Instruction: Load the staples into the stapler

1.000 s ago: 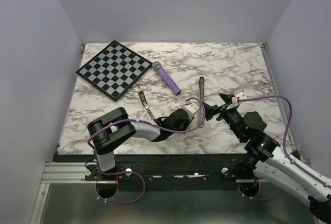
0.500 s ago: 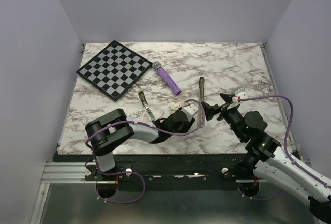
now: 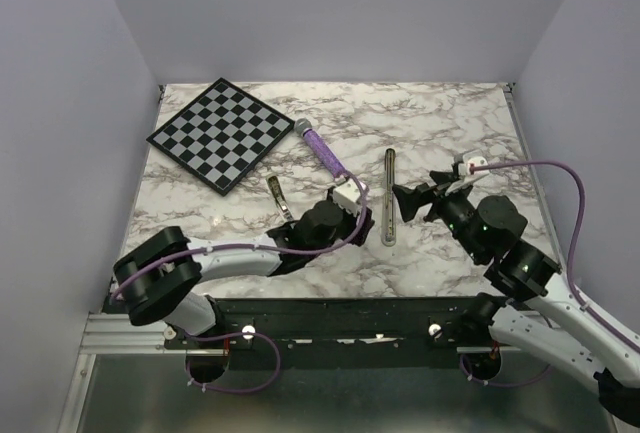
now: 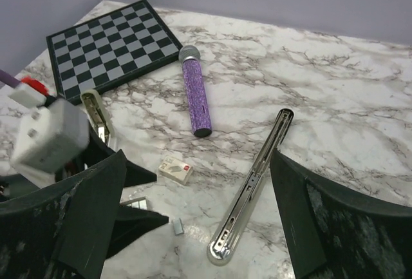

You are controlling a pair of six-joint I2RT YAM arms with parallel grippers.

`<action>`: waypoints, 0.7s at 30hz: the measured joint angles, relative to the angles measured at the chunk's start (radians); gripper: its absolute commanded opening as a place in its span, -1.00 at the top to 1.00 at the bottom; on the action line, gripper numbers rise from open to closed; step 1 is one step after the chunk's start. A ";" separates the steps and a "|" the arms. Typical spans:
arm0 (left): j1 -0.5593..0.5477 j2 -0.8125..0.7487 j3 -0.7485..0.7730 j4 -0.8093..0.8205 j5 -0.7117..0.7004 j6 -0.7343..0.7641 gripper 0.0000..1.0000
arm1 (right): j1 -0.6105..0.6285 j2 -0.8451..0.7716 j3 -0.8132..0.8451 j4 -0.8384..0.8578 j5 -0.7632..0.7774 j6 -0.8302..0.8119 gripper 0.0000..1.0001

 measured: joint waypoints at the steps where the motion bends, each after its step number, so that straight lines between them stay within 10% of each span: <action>1: 0.010 -0.026 -0.001 -0.006 -0.002 -0.015 -0.48 | 0.000 0.020 0.026 -0.022 0.000 0.011 -1.00; 9: 0.212 -0.315 0.003 -0.163 -0.015 -0.161 -0.96 | 0.000 0.254 0.246 -0.287 -0.040 0.107 -1.00; 21: 0.545 -0.471 0.409 -0.585 -0.103 -0.139 -0.97 | 0.000 0.648 0.454 -0.577 -0.221 0.147 -0.88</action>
